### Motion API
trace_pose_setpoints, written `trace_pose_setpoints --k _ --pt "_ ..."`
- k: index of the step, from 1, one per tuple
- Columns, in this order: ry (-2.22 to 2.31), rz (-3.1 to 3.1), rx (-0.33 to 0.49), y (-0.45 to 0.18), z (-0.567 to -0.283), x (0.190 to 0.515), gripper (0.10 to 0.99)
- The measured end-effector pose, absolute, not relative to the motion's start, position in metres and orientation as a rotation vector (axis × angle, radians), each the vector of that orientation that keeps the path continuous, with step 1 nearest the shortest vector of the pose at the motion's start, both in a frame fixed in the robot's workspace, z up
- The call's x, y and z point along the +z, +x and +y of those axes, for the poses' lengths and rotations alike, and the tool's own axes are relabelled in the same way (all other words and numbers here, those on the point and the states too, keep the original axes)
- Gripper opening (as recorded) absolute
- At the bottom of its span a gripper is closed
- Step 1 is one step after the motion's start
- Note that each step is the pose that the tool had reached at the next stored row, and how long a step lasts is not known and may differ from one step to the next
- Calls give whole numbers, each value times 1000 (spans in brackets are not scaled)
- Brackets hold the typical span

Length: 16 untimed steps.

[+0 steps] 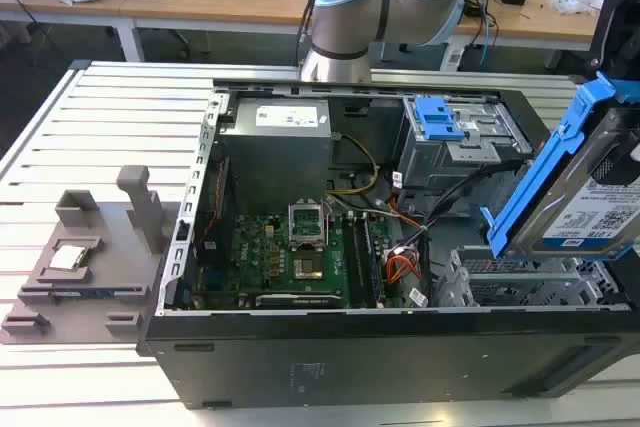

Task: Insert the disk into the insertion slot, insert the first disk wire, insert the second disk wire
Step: 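Insert the disk into the insertion slot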

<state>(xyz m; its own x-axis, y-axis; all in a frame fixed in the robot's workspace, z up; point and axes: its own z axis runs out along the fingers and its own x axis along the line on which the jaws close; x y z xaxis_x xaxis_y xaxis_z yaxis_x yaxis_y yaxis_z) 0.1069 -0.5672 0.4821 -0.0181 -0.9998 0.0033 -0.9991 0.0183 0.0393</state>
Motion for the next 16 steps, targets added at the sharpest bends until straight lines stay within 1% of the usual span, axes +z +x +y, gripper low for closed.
trace_pose_setpoints --k 16 --pt "2180 -2220 -40 106 -567 465 361"
